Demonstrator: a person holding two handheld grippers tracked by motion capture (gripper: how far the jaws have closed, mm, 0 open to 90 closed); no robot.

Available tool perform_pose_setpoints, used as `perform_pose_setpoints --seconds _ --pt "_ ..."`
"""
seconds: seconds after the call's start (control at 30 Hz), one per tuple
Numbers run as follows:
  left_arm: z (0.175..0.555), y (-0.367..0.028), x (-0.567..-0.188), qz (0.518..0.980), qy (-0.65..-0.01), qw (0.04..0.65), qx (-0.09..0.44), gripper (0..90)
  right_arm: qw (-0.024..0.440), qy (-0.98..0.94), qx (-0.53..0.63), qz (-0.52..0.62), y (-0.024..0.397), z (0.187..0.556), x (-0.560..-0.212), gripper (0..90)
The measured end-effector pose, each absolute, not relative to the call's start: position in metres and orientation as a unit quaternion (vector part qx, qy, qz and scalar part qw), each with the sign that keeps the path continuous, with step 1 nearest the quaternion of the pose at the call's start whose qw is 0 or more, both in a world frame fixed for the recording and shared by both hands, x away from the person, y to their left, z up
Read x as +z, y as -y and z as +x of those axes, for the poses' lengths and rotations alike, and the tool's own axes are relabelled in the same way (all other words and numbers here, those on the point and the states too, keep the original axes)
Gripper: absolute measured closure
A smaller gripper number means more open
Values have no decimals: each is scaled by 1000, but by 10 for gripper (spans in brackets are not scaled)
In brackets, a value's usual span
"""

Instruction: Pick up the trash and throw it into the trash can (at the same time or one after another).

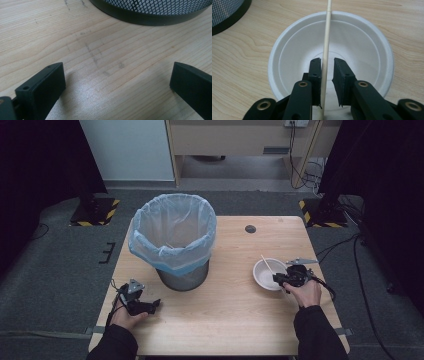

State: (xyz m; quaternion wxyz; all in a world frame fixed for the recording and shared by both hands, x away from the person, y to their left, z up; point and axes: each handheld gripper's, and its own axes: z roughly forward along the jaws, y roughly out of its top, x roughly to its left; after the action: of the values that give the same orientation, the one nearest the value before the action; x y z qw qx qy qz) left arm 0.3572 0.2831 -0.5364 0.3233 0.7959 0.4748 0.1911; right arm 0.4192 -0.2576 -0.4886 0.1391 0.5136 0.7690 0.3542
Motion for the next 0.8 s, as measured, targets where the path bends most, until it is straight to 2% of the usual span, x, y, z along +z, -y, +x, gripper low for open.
perform_pose_setpoints --seconds 0.23,0.8 --pt "357 -283 -536 796 -475 323 191 0 143 -771 349 513 258 419 -488 853" --pt "357 -283 -536 796 -475 323 191 0 166 -745 398 509 261 418 -467 857"
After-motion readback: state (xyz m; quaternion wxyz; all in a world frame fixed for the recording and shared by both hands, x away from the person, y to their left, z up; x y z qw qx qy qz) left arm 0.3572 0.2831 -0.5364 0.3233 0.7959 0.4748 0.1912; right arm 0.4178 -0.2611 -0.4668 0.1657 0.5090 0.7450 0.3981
